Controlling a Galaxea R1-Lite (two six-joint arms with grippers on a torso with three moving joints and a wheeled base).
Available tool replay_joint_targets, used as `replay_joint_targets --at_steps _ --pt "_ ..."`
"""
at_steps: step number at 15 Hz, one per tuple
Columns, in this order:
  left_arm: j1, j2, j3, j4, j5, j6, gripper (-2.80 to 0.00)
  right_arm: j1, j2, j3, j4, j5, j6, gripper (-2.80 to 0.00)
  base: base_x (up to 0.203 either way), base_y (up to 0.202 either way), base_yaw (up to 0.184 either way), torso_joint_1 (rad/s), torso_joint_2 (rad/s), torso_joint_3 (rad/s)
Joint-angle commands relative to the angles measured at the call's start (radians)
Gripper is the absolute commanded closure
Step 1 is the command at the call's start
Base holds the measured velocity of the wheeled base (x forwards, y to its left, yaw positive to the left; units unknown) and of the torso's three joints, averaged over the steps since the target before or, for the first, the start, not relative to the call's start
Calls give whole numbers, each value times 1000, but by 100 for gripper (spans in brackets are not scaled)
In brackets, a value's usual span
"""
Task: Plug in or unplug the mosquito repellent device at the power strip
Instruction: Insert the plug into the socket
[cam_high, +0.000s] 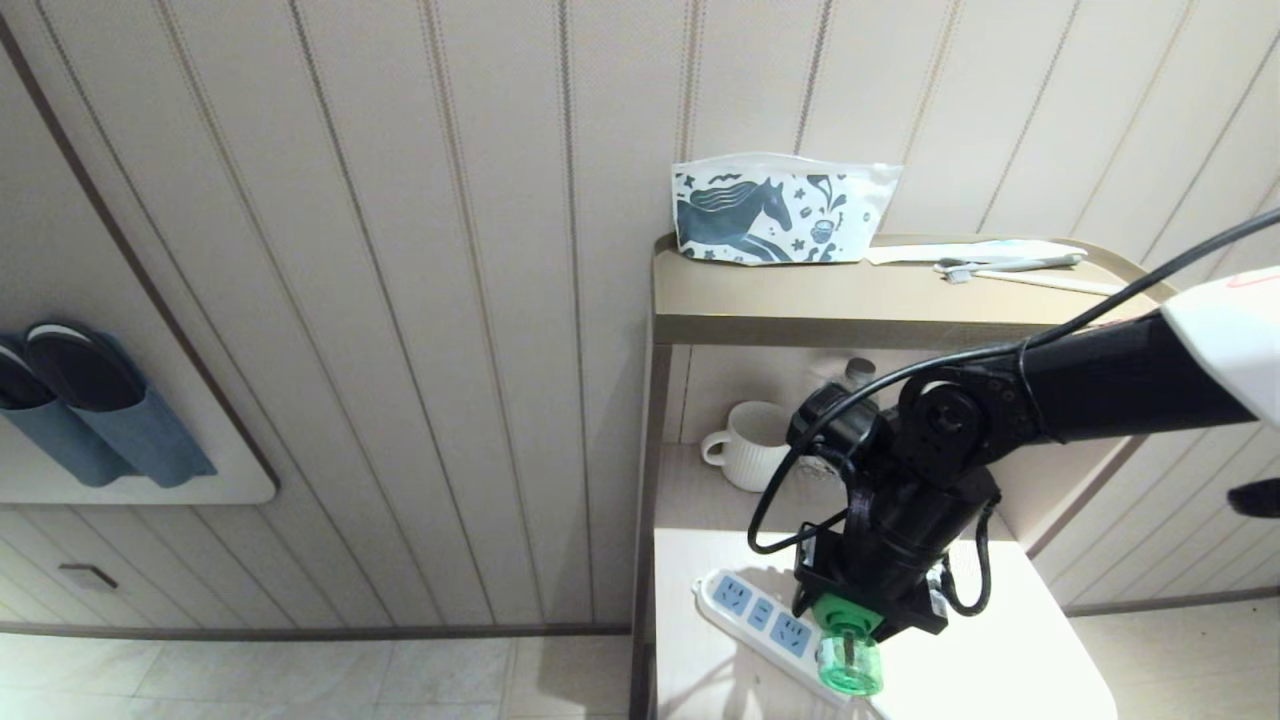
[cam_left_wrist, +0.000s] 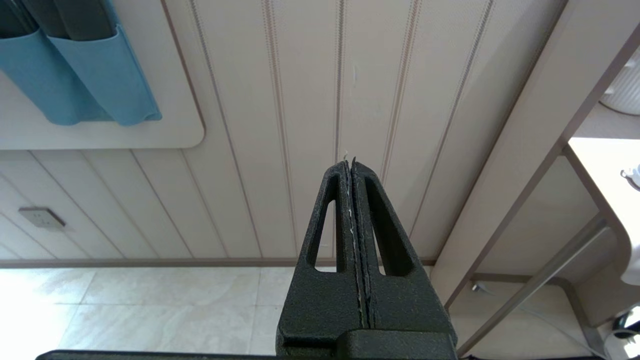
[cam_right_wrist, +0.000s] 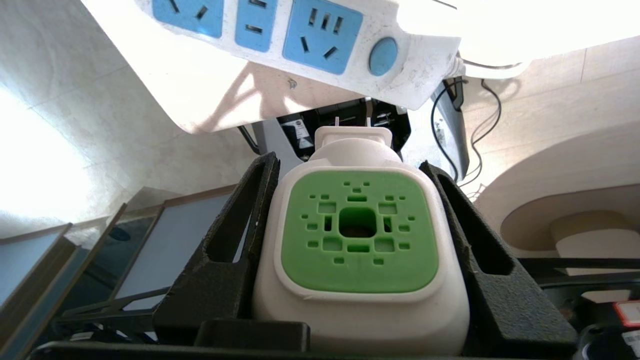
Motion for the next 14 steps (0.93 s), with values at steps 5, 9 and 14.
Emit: replay_joint_targets --at_steps 5,9,14 --pt "0 1 0 0 0 0 0 6 80 -6 -37 0 16 0 0 0 0 0 0 0" --pt "0 1 0 0 0 0 0 -2 105 -11 -70 -2 14 0 0 0 0 0 0 0" --pt "0 1 0 0 0 0 0 -6 123 -12 -81 -5 13 0 0 0 0 0 0 0"
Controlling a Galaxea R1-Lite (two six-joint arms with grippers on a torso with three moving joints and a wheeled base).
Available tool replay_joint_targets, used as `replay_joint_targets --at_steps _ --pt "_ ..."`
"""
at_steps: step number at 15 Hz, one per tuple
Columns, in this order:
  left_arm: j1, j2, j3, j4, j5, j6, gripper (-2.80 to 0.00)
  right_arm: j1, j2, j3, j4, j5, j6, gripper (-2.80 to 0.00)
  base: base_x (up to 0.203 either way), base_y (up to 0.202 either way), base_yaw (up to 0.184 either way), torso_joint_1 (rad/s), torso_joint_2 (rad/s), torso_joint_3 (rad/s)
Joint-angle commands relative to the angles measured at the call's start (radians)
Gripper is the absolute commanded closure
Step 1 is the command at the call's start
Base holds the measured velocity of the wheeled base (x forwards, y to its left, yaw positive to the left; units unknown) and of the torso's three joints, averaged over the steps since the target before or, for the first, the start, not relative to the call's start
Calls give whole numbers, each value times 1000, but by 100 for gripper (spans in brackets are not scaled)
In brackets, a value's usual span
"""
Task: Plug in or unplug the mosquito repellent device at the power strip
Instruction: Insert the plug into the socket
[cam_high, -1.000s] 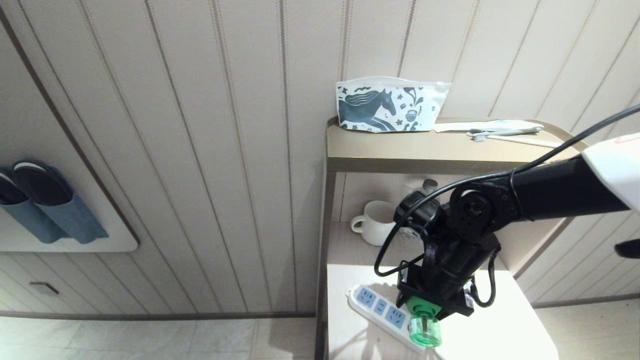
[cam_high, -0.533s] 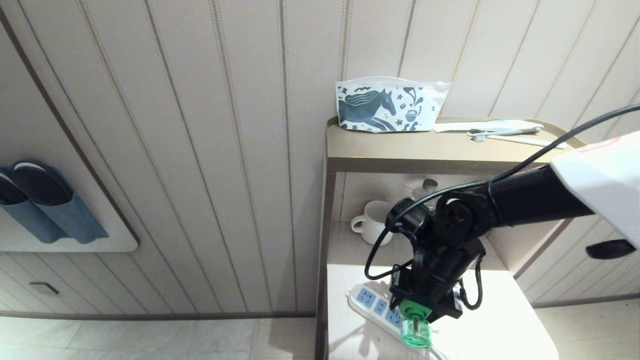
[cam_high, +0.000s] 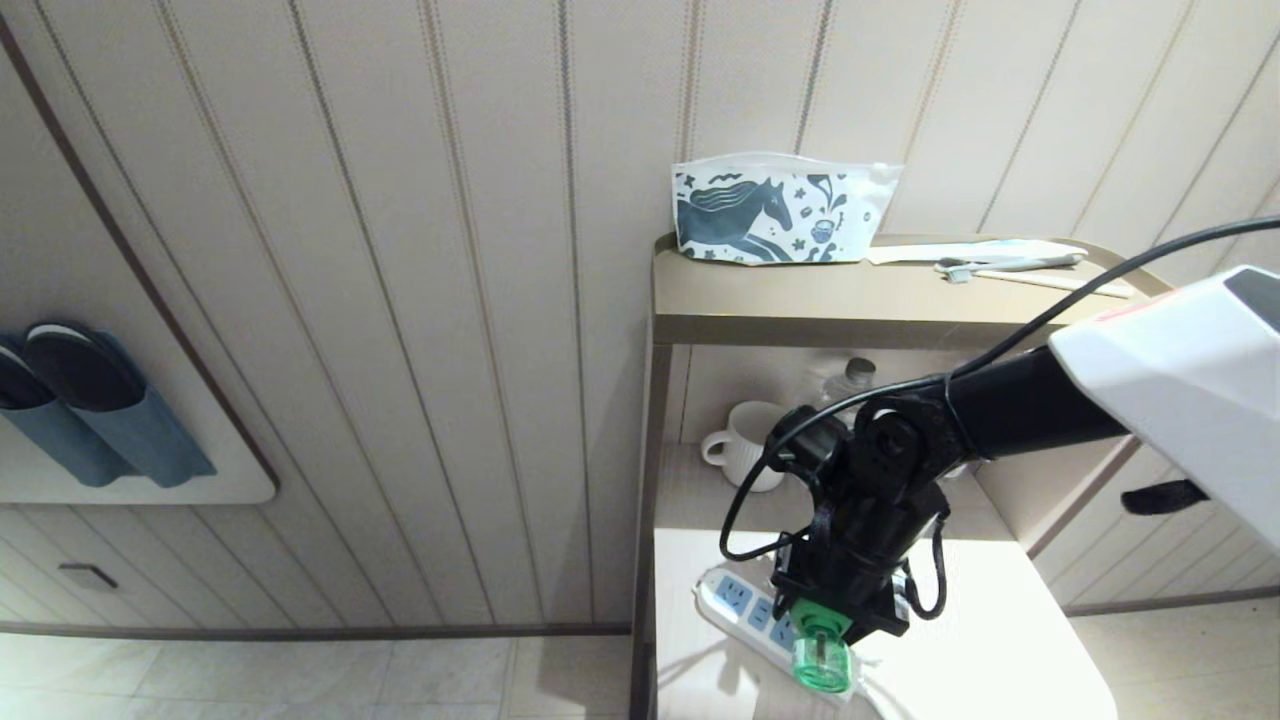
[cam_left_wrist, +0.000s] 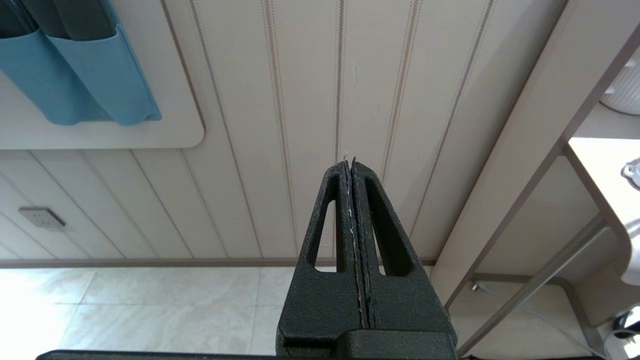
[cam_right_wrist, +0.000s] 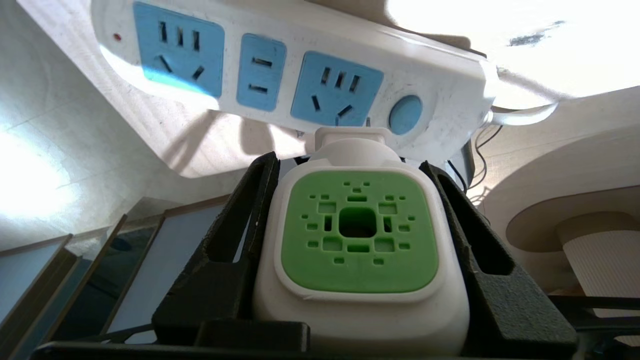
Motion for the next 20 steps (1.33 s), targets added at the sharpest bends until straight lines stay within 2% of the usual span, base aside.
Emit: replay_joint_targets --at_steps 1,20 --pt "0 0 0 0 0 0 0 0 12 -1 -4 2 4 0 0 0 0 0 0 0" --pt "0 0 0 0 0 0 0 -14 44 -13 -25 -21 5 0 0 0 0 0 0 0"
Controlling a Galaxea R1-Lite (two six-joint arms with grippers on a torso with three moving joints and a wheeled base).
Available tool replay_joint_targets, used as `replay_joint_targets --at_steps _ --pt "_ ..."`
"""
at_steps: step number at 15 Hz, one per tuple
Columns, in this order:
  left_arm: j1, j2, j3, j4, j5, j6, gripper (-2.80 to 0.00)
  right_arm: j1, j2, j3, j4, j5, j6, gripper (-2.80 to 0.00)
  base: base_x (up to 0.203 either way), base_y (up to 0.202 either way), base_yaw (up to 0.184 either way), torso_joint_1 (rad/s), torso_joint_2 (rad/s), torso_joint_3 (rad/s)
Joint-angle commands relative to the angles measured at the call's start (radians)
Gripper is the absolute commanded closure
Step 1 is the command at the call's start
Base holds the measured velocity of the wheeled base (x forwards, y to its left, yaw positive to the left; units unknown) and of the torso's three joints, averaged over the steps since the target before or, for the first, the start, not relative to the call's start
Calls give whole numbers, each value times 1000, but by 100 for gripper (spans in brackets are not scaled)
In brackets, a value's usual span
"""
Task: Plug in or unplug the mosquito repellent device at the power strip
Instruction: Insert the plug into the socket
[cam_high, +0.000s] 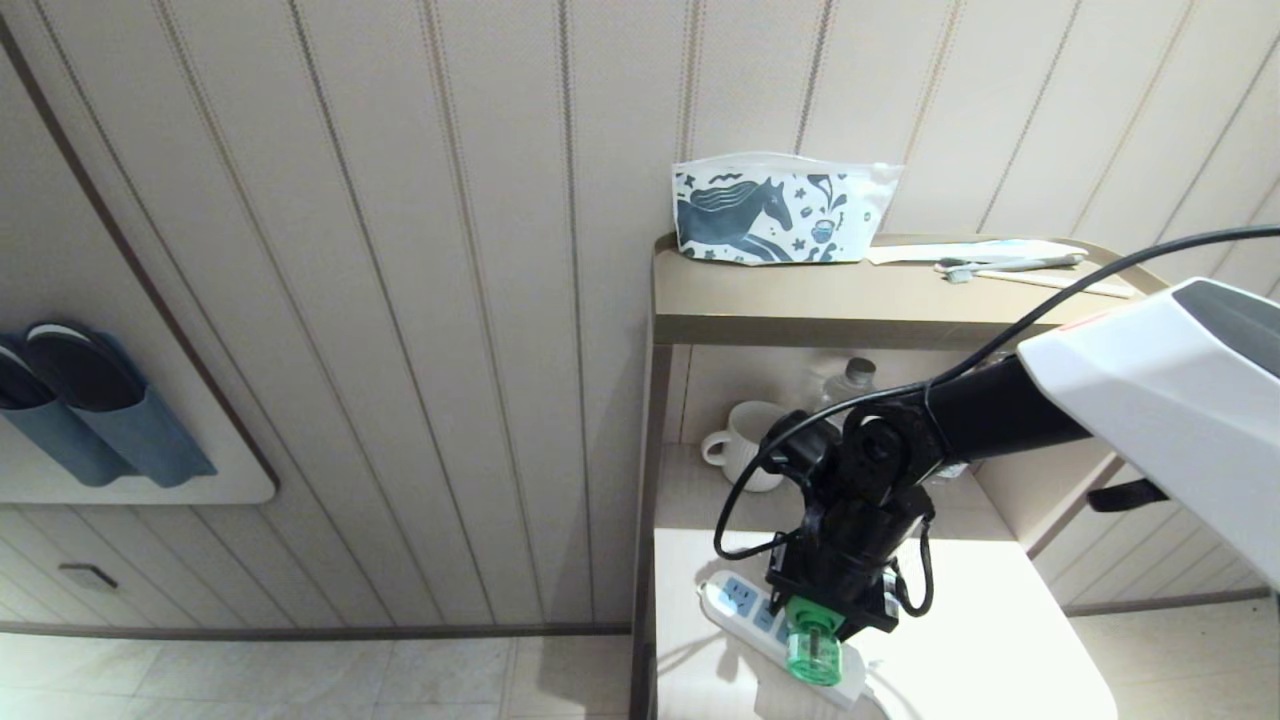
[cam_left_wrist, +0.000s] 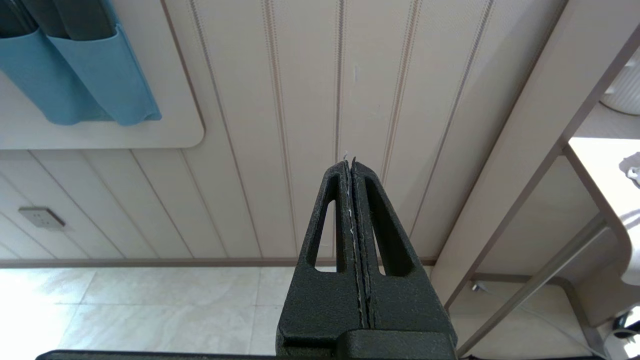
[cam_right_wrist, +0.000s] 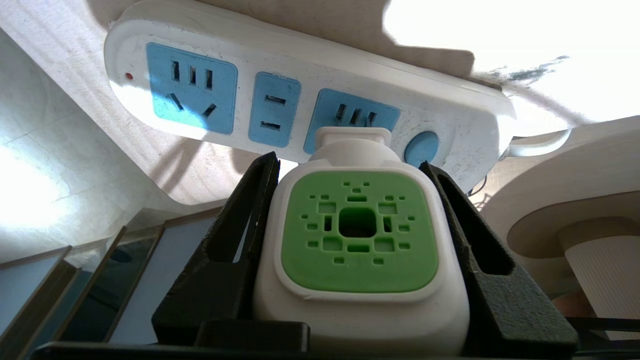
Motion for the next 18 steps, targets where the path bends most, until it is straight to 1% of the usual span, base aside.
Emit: replay_joint_targets --at_steps 1,5,10,14,18 --pt "0 0 0 0 0 0 0 -2 0 3 4 1 6 0 0 0 0 0 0 0" --pt "0 0 0 0 0 0 0 -2 -5 22 4 3 10 0 0 0 0 0 0 0" --pt "0 0 0 0 0 0 0 5 -14 63 -48 -9 56 0 0 0 0 0 0 0" --pt "0 0 0 0 0 0 0 -1 -59 64 -47 -15 61 0 0 0 0 0 0 0" --pt "0 0 0 0 0 0 0 2 -59 63 -42 -12 64 0 0 0 0 0 0 0"
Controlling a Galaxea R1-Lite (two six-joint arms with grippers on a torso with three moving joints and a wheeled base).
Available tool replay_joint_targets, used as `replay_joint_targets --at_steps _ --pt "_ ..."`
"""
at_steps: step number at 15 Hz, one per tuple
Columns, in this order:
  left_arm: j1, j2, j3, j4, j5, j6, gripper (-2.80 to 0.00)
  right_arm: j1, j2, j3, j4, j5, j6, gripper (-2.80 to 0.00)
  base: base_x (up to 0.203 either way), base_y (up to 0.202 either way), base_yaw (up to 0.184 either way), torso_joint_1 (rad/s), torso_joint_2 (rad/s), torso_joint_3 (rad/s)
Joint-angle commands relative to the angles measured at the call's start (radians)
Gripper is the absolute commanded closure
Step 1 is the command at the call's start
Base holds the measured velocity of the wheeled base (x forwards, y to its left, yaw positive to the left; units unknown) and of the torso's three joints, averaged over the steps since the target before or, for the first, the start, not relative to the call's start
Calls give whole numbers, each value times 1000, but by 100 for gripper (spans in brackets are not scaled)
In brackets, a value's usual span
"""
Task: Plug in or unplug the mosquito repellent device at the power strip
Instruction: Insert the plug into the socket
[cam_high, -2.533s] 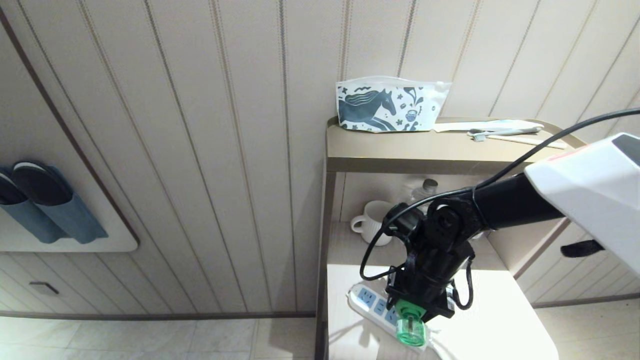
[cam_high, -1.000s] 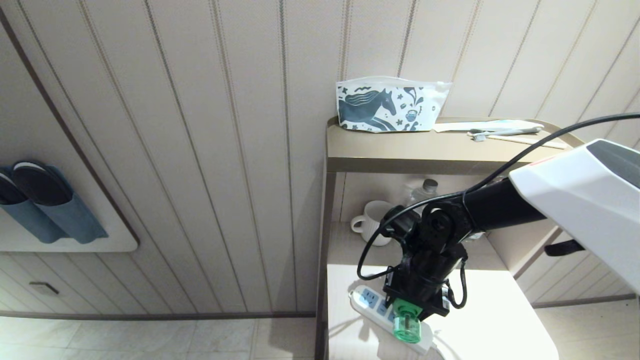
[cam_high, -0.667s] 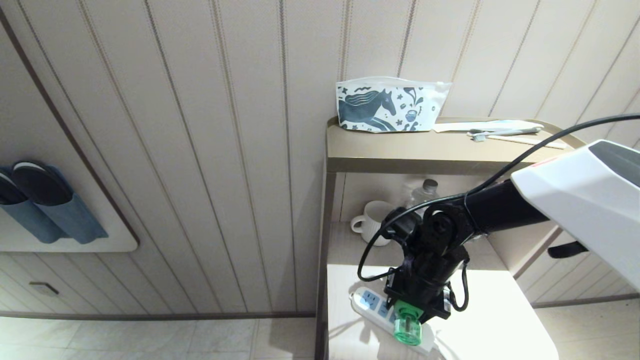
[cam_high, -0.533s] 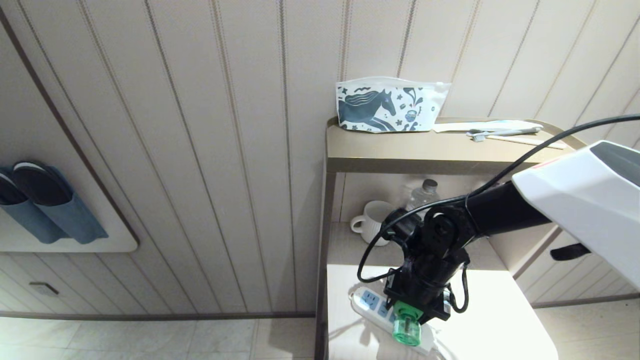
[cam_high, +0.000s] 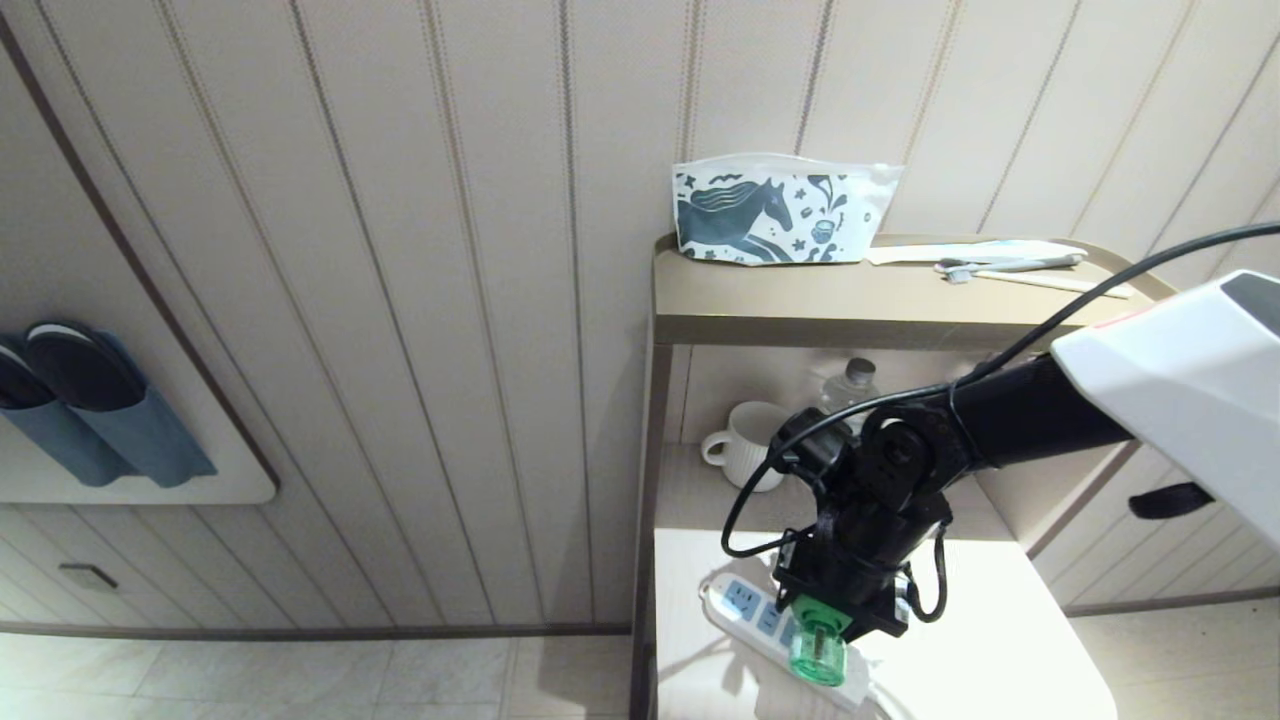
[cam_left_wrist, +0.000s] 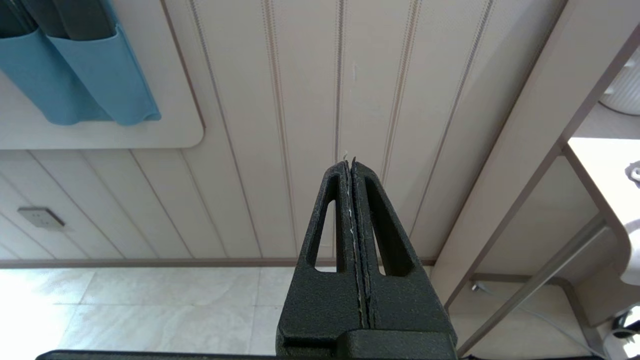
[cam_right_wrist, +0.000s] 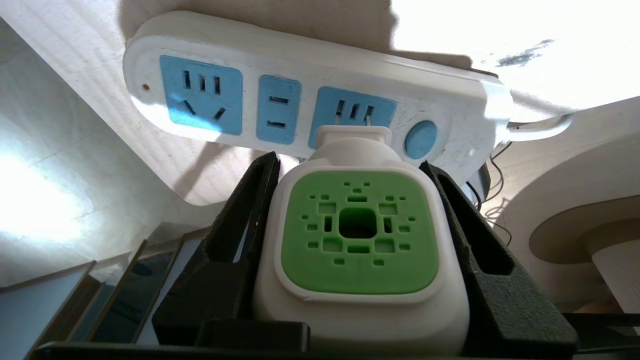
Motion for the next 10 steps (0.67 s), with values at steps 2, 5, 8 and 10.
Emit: replay_joint_targets --at_steps 2,5,8,10 --pt "0 0 0 0 0 0 0 5 -2 2 3 3 7 0 0 0 0 0 0 0" --pt "0 0 0 0 0 0 0 2 9 4 0 5 11 0 0 0 0 0 0 0" --pt "0 0 0 0 0 0 0 3 22 7 -1 13 12 0 0 0 0 0 0 0" --pt "0 0 0 0 0 0 0 3 21 15 -1 13 13 0 0 0 0 0 0 0"
